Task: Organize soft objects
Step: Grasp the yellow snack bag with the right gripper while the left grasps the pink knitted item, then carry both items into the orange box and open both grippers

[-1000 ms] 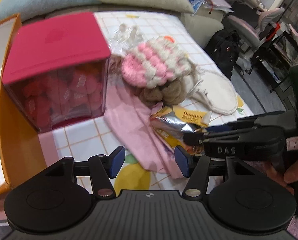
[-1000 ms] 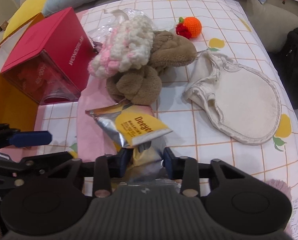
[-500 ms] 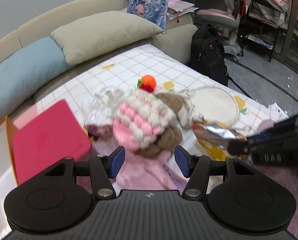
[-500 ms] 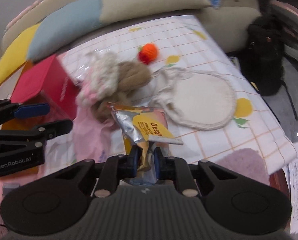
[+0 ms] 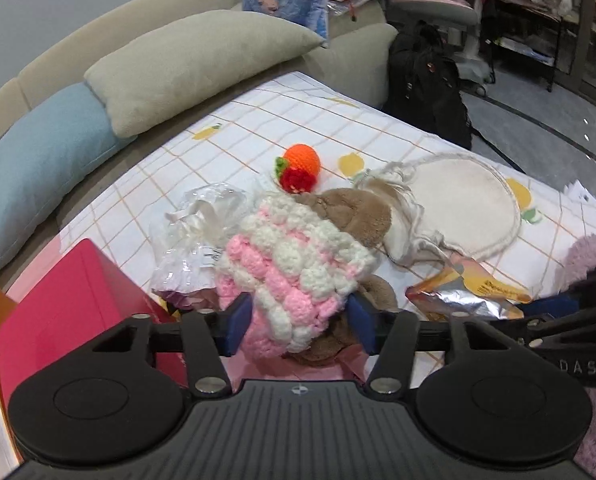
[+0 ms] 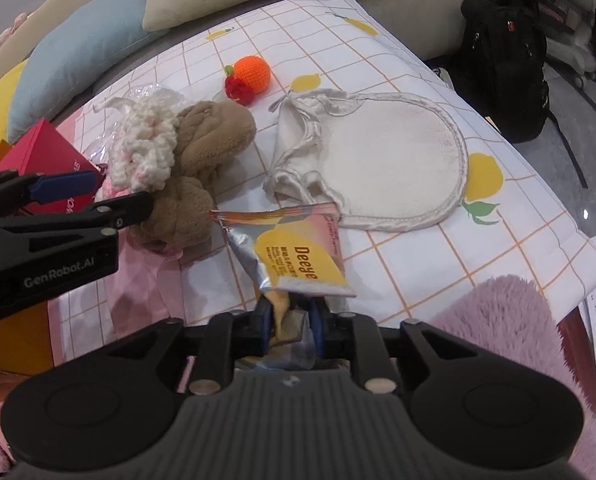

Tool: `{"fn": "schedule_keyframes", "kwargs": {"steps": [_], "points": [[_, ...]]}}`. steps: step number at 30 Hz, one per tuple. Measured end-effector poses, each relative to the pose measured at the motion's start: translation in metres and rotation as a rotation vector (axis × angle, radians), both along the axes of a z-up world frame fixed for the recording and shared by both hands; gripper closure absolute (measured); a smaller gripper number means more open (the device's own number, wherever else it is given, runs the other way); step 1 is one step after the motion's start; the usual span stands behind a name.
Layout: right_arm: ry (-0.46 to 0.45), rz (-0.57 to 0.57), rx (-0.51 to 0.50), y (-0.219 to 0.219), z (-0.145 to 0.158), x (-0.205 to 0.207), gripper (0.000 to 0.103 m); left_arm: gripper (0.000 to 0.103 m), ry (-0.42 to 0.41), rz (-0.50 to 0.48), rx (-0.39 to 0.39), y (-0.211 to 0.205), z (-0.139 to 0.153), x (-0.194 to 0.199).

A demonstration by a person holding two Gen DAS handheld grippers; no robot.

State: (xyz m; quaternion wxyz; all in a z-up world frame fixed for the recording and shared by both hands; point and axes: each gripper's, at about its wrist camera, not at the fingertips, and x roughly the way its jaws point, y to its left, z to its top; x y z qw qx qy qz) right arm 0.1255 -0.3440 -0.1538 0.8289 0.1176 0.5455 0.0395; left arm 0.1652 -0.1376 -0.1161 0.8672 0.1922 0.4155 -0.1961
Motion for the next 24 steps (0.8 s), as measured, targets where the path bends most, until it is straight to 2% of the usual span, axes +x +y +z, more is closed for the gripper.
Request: {"fn": "schedule_keyframes", "kwargs": {"steps": [1, 2, 4, 6, 8, 11, 14, 24], "points": [[0.004, -0.007, -0.016, 0.001, 0.000, 0.001, 0.064, 0.052, 0.001, -0.003, 0.004, -0.001, -0.001, -0.001], [0.004, -0.010, -0.031, 0.001, 0.000, 0.001, 0.061, 0.054, -0.001, -0.004, 0.006, -0.001, -0.001, -0.002], [0.010, -0.004, -0.038, 0.004, -0.002, 0.002, 0.058, 0.064, -0.008, -0.002, 0.006, 0.000, 0.000, -0.003], [0.026, -0.005, -0.050, 0.005, -0.005, 0.005, 0.048, 0.069, -0.021, 0.009, -0.003, 0.002, 0.002, -0.003], [0.052, 0.002, -0.035, 0.006, -0.010, 0.009, 0.048, 0.074, -0.030, 0.023, -0.022, 0.004, 0.008, -0.005], [0.056, -0.008, -0.021, 0.008, -0.015, 0.014, 0.049, 0.077, -0.049, 0.049, -0.067, 0.011, 0.022, -0.012], [0.061, -0.004, -0.029, 0.012, -0.018, 0.018, 0.060, 0.079, -0.047, 0.091, -0.125, 0.022, 0.036, -0.020], [-0.005, 0.014, -0.024, 0.014, -0.004, 0.004, 0.068, 0.079, -0.007, 0.175, -0.269, 0.054, 0.062, -0.064]]}}
